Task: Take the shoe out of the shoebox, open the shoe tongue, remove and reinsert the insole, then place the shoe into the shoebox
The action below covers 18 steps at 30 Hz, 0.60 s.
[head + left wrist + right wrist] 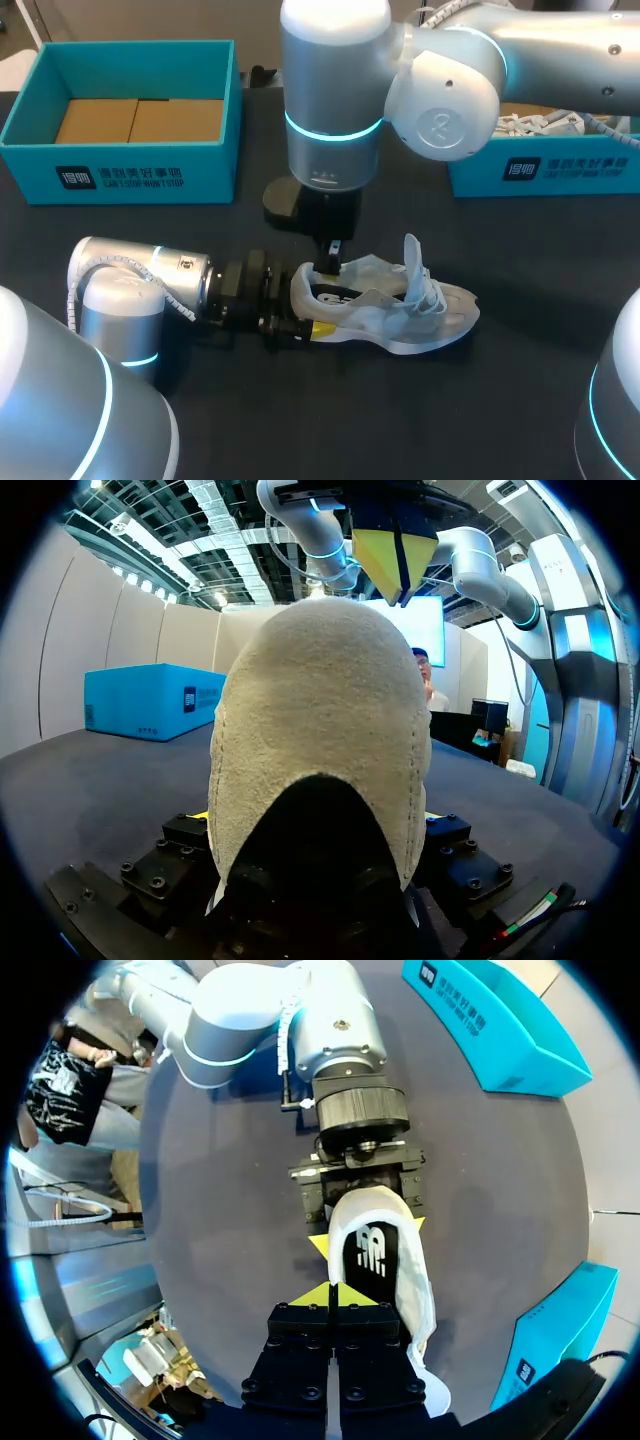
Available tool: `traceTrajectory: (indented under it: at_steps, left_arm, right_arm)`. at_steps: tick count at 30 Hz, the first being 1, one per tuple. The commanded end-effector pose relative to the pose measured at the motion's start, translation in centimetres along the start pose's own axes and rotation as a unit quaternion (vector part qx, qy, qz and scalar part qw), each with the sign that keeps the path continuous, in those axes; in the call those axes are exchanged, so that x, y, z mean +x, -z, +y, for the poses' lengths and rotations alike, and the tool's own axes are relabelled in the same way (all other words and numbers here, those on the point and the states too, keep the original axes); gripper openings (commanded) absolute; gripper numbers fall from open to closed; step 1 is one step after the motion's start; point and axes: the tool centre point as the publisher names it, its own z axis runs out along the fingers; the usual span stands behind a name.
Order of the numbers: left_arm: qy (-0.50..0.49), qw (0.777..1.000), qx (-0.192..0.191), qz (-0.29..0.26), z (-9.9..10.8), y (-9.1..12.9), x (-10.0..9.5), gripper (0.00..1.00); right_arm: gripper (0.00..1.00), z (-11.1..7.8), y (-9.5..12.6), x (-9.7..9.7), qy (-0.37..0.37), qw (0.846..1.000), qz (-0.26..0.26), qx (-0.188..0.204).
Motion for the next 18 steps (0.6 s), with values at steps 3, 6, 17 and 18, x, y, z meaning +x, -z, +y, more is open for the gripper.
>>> traceTrajectory:
  at_steps: [3, 6, 17, 18]
  left_arm:
    - [0.000, 1.000, 0.000, -0.001, 0.1, 0.0, 0.0, 0.00]
    - [0.000, 1.000, 0.000, -0.001, 0.1, 0.0, 0.0, 0.00]
    - [0.000, 1.000, 0.000, -0.001, 0.1, 0.0, 0.0, 0.00]
    - [0.000, 1.000, 0.000, -0.001, 0.1, 0.0, 0.0, 0.00]
  right_arm:
    - [0.00, 0.1, -2.3, -1.0, 0.047, 0.999, -0.015, -0.009]
    - [0.00, -0.3, -3.4, -1.4, 0.054, 0.998, -0.005, -0.021]
    - [0.00, -0.4, -3.7, -1.7, 0.060, 0.998, -0.002, -0.024]
    - [0.00, -0.5, -4.3, -2.1, 0.057, 0.998, -0.006, -0.017]
